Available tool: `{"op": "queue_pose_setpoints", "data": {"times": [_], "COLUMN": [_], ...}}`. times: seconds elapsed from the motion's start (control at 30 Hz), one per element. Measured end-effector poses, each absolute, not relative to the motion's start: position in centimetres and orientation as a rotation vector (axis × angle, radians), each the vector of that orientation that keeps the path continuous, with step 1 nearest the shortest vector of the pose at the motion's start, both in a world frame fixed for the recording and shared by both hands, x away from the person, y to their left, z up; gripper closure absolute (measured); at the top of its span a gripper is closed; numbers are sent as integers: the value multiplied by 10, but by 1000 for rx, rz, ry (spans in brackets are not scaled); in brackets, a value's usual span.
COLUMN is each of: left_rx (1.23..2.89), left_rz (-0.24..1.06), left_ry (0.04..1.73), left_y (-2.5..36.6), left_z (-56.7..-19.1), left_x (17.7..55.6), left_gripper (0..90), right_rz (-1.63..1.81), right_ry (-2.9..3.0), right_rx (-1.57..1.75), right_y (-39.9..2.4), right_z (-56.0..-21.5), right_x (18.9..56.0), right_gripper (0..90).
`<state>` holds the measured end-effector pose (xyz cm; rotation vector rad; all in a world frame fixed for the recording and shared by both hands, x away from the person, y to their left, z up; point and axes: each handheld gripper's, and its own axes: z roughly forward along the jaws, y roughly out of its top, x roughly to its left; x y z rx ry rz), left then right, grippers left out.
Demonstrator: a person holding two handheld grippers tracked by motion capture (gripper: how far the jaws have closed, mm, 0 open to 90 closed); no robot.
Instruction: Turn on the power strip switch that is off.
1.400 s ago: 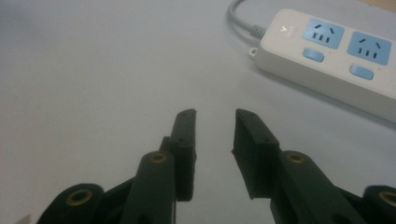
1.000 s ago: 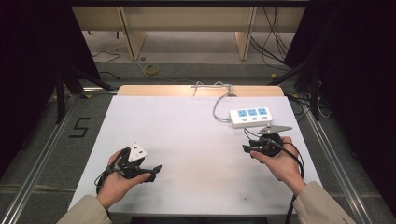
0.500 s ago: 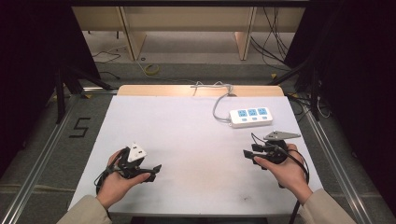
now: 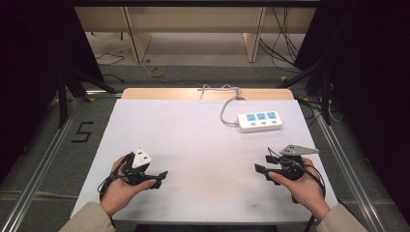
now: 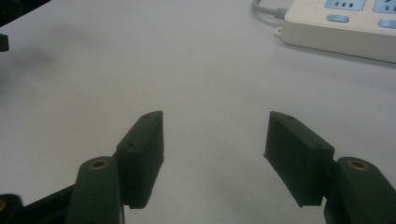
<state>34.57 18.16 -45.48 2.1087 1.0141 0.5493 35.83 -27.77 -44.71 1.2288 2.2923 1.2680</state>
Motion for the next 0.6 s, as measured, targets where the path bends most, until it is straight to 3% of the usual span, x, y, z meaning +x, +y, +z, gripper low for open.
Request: {"op": "queue_pose_setpoints", "data": {"times": [0.6], "left_rx": [2109], "left_rz": [548], "left_ry": [995], "left_y": [180], "left_z": [-453], "left_x": [346], "left_gripper": [167], "right_rz": [1306], "right_ry": [2257], "right_rx": [1221], "right_y": [-286], "right_z": [-449], "right_x": [344], "right_gripper": [326]}}
